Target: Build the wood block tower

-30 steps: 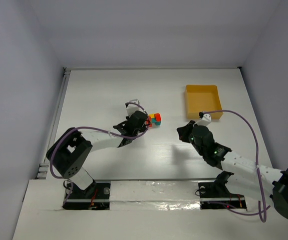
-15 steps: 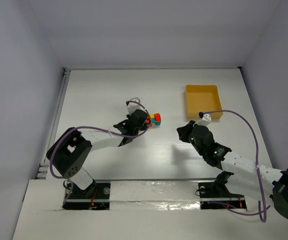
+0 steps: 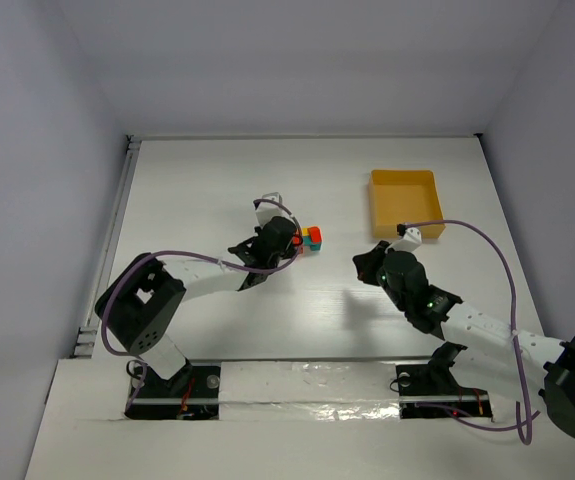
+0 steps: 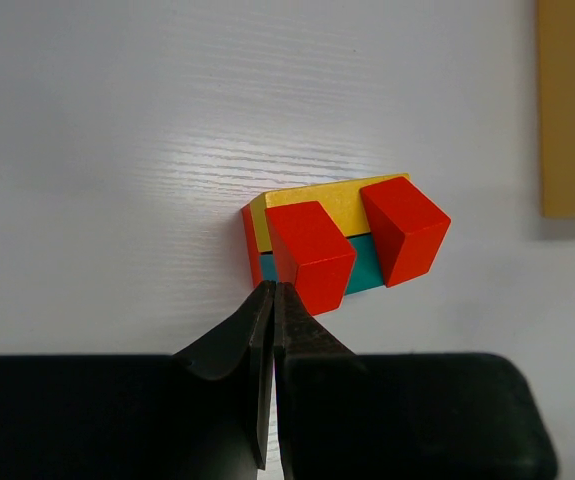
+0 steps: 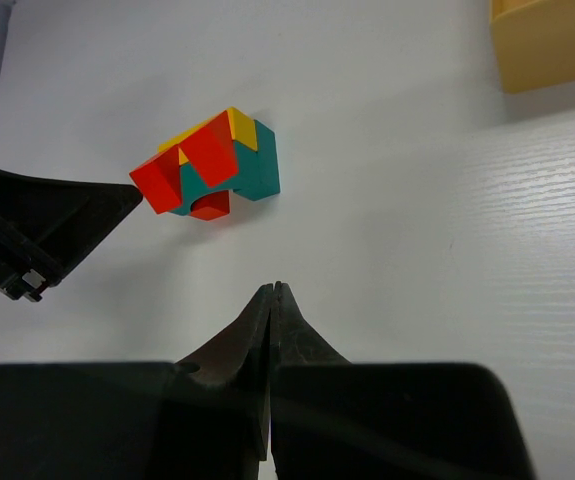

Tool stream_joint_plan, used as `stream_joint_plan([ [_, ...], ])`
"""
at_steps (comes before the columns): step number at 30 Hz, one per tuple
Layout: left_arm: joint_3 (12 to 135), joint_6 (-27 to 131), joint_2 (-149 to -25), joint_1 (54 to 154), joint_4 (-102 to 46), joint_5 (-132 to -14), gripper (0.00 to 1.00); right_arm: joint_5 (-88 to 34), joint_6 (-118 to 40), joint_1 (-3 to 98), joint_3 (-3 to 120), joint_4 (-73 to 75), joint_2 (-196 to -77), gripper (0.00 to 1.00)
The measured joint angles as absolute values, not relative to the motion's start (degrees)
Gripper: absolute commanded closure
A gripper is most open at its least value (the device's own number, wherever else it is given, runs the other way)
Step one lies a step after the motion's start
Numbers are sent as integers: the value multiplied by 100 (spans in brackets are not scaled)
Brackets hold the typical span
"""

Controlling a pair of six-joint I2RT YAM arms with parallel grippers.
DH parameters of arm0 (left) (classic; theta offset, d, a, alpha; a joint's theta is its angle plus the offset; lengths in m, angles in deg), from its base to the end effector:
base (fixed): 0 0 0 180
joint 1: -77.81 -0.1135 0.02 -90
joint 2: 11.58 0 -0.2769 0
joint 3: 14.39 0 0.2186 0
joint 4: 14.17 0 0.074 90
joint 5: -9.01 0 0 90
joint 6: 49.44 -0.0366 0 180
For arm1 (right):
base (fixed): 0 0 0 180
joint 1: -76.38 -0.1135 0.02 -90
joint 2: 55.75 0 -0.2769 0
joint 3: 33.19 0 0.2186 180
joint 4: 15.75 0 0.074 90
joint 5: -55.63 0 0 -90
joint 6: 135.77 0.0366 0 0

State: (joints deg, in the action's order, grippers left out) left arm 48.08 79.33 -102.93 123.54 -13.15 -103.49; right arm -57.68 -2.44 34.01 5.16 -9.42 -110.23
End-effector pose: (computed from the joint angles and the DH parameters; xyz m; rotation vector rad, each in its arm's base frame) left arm 0.2287 -0.2145 0.2344 -0.1204 2.0543 -0.5269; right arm 0.1343 0.1029 0.2370 0.2864 1.9552 0.5942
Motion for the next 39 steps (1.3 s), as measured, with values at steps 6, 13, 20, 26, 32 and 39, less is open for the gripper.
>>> stream_joint_plan([
  [6, 4819, 7911, -10293, 12354, -1317, -10349, 100, -5768, -244, 3401, 516, -947, -11023, 100],
  [13, 4819, 7895, -10293, 12354, -1333, -10388, 100, -5768, -244, 3401, 516, -947, -11023, 100],
  [20, 4819, 7902, -10147, 12415, -1486, -10423, 100, -5768, -244, 3401, 516, -949, -11023, 100],
  [26, 4941, 7919, -10070, 12667, -1584, -10504, 100, -5768, -244, 3401, 516, -951, -11023, 100],
  [32, 5105, 7915, -10077, 12693, -1630, -10508, 100, -5768, -244, 3401, 516, -949, -11023, 100],
  [39, 5243, 7913, -10263, 12693, -1621, -10497, 100, -5768, -244, 3401, 516, -949, -11023, 100],
])
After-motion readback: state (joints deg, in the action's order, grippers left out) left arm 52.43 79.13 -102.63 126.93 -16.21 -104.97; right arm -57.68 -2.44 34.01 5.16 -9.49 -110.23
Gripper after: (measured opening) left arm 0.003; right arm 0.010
